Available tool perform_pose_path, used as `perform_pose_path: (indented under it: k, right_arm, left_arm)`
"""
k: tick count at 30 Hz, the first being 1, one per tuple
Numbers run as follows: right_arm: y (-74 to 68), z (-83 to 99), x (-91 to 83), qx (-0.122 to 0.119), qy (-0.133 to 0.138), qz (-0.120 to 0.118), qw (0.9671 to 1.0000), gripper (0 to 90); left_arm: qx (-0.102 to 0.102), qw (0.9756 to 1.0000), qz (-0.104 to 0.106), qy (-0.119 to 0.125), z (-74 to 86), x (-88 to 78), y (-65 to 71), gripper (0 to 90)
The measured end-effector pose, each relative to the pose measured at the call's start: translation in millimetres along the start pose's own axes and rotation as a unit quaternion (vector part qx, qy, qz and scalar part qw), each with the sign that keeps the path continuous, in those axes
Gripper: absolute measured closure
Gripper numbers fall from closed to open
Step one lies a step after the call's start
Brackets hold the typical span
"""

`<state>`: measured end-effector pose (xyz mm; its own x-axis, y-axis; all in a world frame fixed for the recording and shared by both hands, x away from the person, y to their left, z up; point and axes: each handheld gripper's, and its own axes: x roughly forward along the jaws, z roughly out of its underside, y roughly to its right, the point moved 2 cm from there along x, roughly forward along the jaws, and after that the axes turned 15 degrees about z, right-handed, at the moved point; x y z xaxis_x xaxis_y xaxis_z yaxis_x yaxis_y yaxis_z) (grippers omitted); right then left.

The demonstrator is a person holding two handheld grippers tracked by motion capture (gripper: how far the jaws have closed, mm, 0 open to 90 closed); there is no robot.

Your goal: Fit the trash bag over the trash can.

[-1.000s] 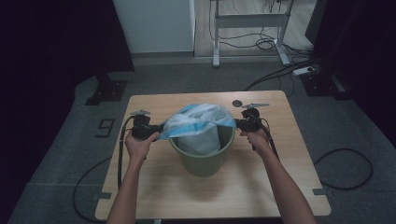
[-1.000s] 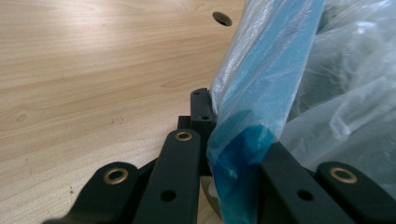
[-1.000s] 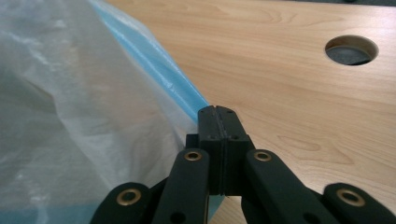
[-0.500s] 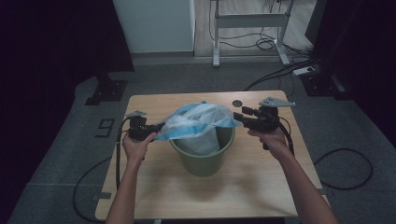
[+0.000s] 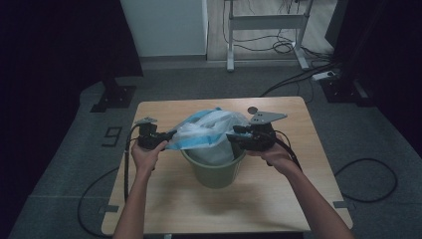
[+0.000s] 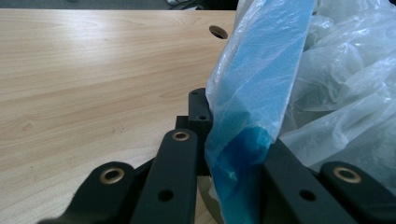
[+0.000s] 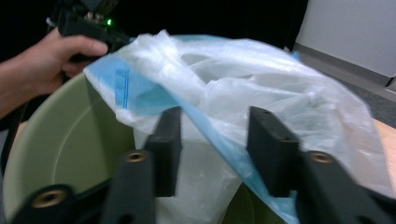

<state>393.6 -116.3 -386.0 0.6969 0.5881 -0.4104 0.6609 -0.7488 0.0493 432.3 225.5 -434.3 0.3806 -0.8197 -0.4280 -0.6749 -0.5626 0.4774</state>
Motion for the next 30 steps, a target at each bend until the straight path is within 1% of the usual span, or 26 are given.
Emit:
perform_pose_path:
  k: [2, 3, 4, 6, 7, 10, 13, 15, 17, 20, 22, 25, 28, 30]
  right_arm:
    - [-2.7, 1.5, -0.4, -0.016, -0.002, 0.001, 0.9999, 81.2]
    - [-3.3, 2.0, -1.7, -0.018, -0.002, 0.002, 0.9998, 87.4]
    - [-4.1, 2.6, -3.8, -0.018, 0.001, 0.000, 0.9998, 89.2]
    - [-5.9, 4.0, -10.8, -0.019, 0.008, -0.005, 0.9998, 89.4]
    - [-7.5, 5.3, -17.0, -0.013, 0.017, -0.010, 0.9997, 89.4]
    - [-15.0, 10.6, -33.7, -0.006, 0.037, -0.034, 0.9987, 89.4]
    - [-31.0, 23.7, -53.5, -0.006, 0.052, -0.070, 0.9961, 89.4]
    - [-41.0, 34.0, -60.5, -0.011, 0.052, -0.088, 0.9947, 89.4]
    - [-50.3, 45.1, -64.2, -0.020, 0.047, -0.096, 0.9940, 89.5]
    - [-56.9, 58.5, -64.0, -0.019, 0.039, -0.106, 0.9934, 89.5]
    - [-61.4, 68.7, -60.1, -0.020, 0.029, -0.113, 0.9930, 89.5]
    - [-68.4, 78.9, -54.3, -0.020, 0.022, -0.125, 0.9917, 89.5]
    - [-77.4, 87.2, -47.7, -0.030, 0.013, -0.132, 0.9907, 89.5]
    - [-81.1, 93.9, -41.5, -0.047, 0.001, -0.123, 0.9913, 89.5]
  left_arm:
    - [-0.001, 1.0000, 0.001, 0.000, -0.3, -0.1, -0.1, 85.9]
    - [-0.002, 1.0000, 0.001, 0.000, -0.4, -0.3, 0.1, 85.9]
    - [-0.003, 1.0000, 0.002, 0.000, -0.5, -0.5, 0.2, 85.8]
    - [-0.003, 1.0000, 0.003, 0.000, -0.6, -0.9, 0.6, 85.6]
    - [-0.004, 1.0000, 0.004, -0.001, -0.6, -1.3, 0.9, 85.5]
    - [-0.002, 1.0000, 0.007, -0.002, -0.3, -3.1, 2.1, 85.3]
    - [-0.003, 1.0000, 0.008, -0.003, 0.5, -4.8, 2.9, 85.4]
    - [-0.002, 1.0000, 0.007, -0.006, 1.1, -5.0, 3.2, 85.5]
    - [-0.003, 0.9999, 0.006, -0.011, 1.3, -4.6, 3.3, 85.6]
    - [-0.006, 0.9998, 0.004, -0.018, 1.8, -3.0, 4.1, 85.6]
    - [-0.005, 0.9997, 0.004, -0.022, 2.2, -2.4, 4.0, 85.6]
    - [-0.007, 0.9996, 0.004, -0.027, 3.2, -2.1, 3.3, 85.5]
    - [-0.010, 0.9994, 0.003, -0.032, 4.3, -1.3, 2.1, 85.6]
    - [-0.012, 0.9993, 0.000, -0.037, 5.0, -0.2, 0.5, 85.7]
